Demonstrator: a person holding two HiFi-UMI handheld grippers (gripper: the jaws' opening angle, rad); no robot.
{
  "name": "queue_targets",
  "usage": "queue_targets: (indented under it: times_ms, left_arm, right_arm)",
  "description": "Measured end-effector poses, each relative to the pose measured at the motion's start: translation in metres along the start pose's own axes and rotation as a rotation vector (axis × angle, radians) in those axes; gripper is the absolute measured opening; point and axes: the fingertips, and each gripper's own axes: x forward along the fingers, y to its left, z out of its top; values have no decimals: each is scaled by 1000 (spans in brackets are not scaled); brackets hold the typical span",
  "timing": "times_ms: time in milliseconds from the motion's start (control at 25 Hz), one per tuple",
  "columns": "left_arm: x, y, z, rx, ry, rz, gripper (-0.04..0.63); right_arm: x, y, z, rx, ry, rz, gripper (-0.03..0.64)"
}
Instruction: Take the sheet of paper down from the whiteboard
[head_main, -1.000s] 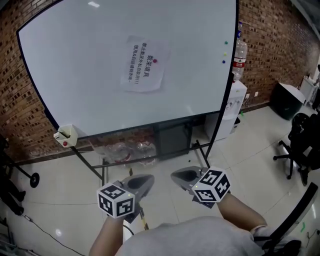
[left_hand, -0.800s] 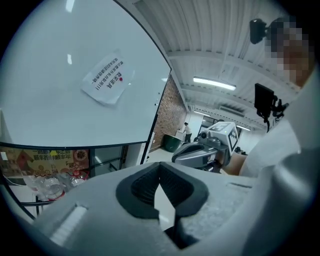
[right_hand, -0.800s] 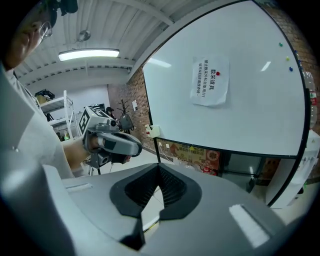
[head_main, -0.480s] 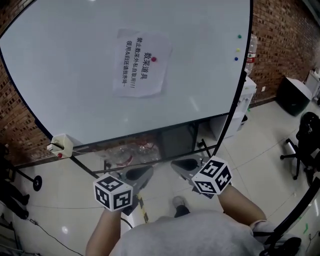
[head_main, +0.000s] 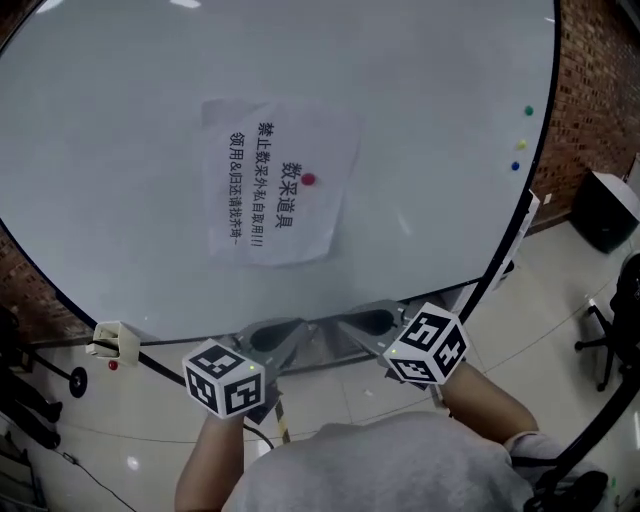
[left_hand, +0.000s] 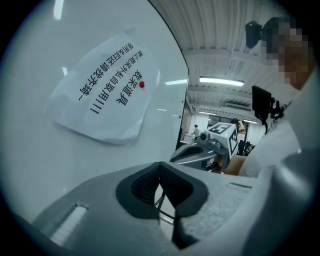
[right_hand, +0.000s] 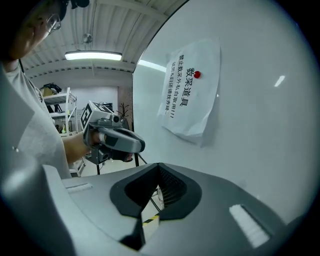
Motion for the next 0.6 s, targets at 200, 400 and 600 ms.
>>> queue_targets:
  times_ms: [200,400,600]
  left_arm:
    - [4,27,19,12,-27,27,0]
    - [6,40,21,14,-21,3,0]
    - [-12,65,38,68,-48,31,0]
  right_arm:
    - [10,-24,20,-27,-15,5,0]
    - [25,-31,31,-46,-12,4,0]
    - [40,-33,46,-31,-33,-12,0]
